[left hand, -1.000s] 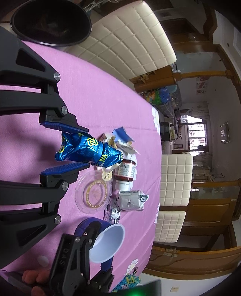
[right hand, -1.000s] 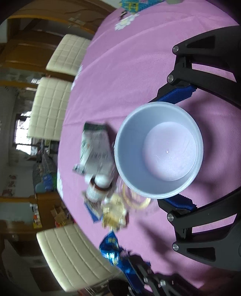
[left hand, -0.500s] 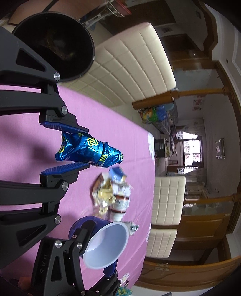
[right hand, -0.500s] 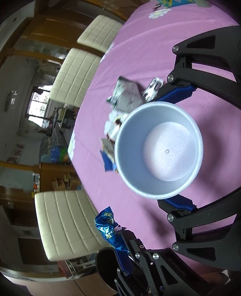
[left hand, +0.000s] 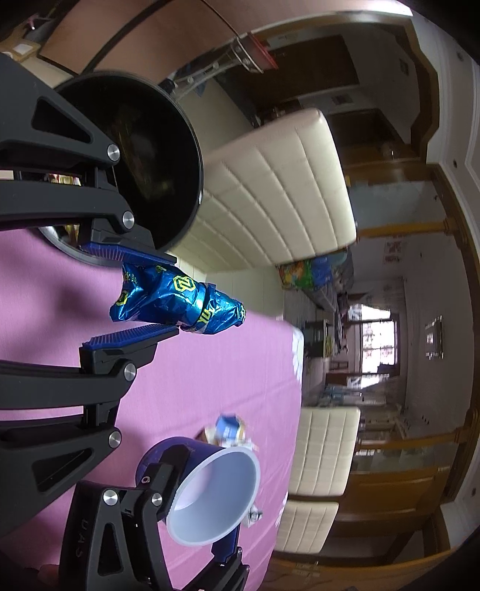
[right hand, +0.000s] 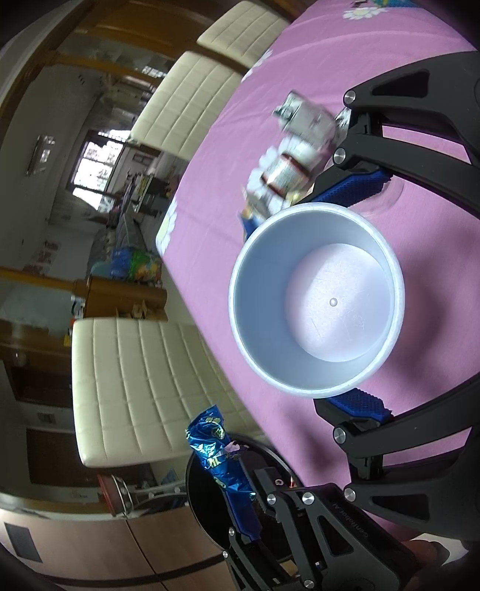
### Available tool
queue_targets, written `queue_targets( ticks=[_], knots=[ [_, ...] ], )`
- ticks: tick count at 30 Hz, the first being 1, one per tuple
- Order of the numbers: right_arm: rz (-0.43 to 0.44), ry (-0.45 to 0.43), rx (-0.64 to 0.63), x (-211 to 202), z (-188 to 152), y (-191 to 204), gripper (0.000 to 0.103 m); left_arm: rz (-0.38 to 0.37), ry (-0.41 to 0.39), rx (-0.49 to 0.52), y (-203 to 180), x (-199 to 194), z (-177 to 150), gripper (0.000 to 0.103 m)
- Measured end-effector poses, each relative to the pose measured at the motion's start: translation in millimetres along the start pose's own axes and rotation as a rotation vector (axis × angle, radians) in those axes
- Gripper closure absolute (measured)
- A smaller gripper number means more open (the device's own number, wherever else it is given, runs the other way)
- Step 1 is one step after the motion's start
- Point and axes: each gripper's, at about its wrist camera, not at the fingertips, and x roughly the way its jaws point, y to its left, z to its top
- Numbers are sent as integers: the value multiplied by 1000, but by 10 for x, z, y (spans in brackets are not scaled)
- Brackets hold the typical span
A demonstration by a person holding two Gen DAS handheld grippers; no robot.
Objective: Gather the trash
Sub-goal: 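Carry wrapper and cup over the black bin and open both tools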
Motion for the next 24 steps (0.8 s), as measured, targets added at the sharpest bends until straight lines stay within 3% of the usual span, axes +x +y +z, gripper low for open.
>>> queue_targets(
  ticks=[19, 20, 23, 24],
  knots=[
    [92, 10, -108, 189, 168, 725, 22, 142, 59, -130, 859, 122, -216, 68],
    [95, 10, -113, 194, 173, 757, 22, 145, 61, -137, 882, 123, -222, 61],
    [104, 11, -127, 218, 194, 843, 22, 164, 57, -182, 977, 95, -244, 28],
    [105, 11, -129, 218, 192, 856, 22, 167, 49, -195, 1006, 83, -256, 26]
  ],
)
